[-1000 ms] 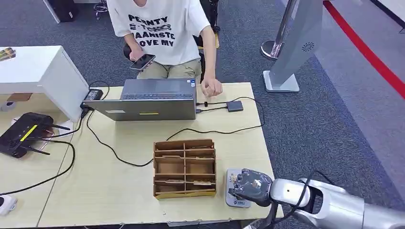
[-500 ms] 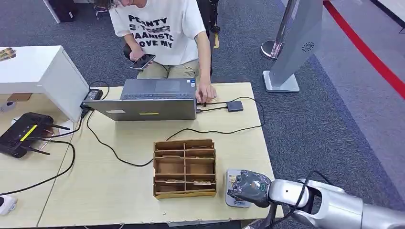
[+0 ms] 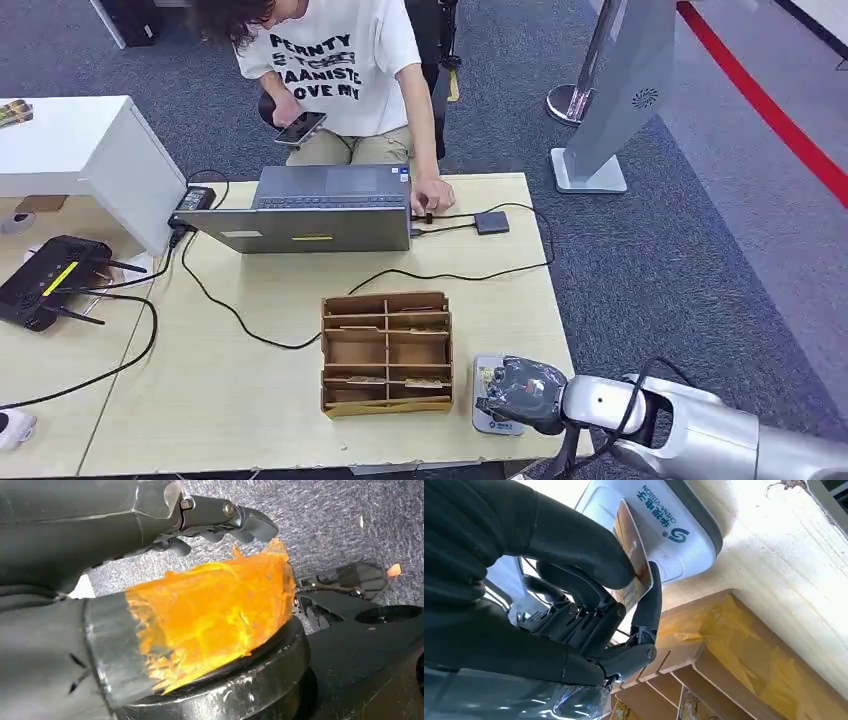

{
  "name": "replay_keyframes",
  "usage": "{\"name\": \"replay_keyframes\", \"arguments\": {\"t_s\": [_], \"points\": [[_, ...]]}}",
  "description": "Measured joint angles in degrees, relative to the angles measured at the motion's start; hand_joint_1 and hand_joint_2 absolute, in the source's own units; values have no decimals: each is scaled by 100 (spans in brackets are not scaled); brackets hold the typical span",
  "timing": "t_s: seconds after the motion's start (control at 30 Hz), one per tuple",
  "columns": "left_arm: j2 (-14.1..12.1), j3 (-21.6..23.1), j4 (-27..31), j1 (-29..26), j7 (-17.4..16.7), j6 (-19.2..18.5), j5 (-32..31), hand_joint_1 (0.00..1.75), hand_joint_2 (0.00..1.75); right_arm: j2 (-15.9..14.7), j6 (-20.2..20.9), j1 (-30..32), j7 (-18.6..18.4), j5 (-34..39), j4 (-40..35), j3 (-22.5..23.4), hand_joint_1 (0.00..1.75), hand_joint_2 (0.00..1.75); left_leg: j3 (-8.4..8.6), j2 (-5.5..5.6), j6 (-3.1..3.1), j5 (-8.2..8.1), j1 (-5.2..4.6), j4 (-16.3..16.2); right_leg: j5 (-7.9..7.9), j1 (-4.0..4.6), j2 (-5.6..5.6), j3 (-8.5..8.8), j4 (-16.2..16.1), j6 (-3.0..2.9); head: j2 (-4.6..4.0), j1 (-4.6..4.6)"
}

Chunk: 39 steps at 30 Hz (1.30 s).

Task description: Pass the card to the sensor for recognition and then transmit it.

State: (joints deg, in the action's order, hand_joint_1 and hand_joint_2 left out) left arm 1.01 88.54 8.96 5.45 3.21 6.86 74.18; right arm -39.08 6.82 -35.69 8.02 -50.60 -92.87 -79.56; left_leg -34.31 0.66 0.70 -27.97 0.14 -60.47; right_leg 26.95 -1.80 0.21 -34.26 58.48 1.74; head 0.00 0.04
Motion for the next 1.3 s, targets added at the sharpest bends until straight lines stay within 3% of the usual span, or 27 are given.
{"name": "replay_keyframes", "arguments": {"t_s": [0.27,0.67,0.83,1.3], "points": [[0,0,0,0,15,0,7,0,0,0,-9,0,-11,0,4,-11,175,175,0,0,0,0,0,0,0,0,0,0,0,0,0,0],[0,0,0,-2,35,-17,-26,0,0,175,-494,101,-483,-190,183,384,175,175,0,0,0,1,0,0,0,0,0,0,2,0,0,0],[0,0,0,-1,35,-17,-33,0,0,238,-654,159,-667,-295,195,820,175,175,0,0,0,1,0,0,0,0,0,-1,2,0,0,0],[0,0,0,0,11,-20,-190,0,0,767,-1294,667,-1030,-855,195,2144,175,175,0,0,-1,1,1,0,0,0,0,-1,2,0,0,0]]}}
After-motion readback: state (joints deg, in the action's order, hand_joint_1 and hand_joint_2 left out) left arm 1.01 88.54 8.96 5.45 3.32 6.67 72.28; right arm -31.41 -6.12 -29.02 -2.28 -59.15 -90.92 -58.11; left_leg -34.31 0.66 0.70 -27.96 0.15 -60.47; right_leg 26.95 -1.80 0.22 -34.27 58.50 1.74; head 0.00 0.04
